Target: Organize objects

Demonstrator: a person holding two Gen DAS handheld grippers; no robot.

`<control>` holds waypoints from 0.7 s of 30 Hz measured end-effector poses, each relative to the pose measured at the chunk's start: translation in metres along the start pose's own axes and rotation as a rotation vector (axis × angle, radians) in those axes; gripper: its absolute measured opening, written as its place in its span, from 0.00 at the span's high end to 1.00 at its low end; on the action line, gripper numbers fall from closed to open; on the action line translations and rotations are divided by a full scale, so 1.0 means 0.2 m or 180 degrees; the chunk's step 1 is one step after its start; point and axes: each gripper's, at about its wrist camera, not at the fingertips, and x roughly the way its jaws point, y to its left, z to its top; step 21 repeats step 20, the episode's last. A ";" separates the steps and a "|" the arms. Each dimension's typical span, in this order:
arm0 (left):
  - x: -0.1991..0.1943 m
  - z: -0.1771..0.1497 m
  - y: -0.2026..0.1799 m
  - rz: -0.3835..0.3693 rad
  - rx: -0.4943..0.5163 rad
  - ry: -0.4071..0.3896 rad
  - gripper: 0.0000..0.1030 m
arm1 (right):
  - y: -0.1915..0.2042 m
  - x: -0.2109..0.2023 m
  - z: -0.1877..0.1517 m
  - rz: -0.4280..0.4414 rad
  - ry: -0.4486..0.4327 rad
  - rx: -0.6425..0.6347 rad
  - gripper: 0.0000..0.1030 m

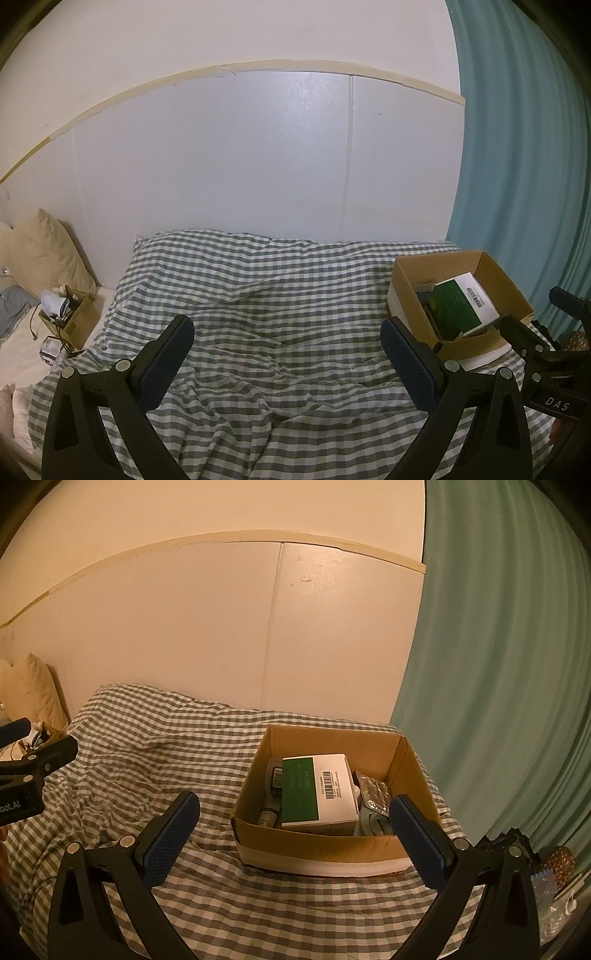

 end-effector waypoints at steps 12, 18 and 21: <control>0.01 0.00 -0.01 0.0022 0.0019 0.0037 0.00 | 0.00 0.01 0.00 0.0021 0.0029 -0.0013 0.00; 0.02 -0.01 0.00 0.0020 -0.0023 0.0076 0.00 | 0.00 0.02 -0.01 0.0016 0.0050 -0.0029 0.00; 0.02 -0.01 0.00 0.0015 -0.0007 0.0063 0.00 | 0.00 0.02 -0.01 0.0018 0.0053 -0.0030 0.00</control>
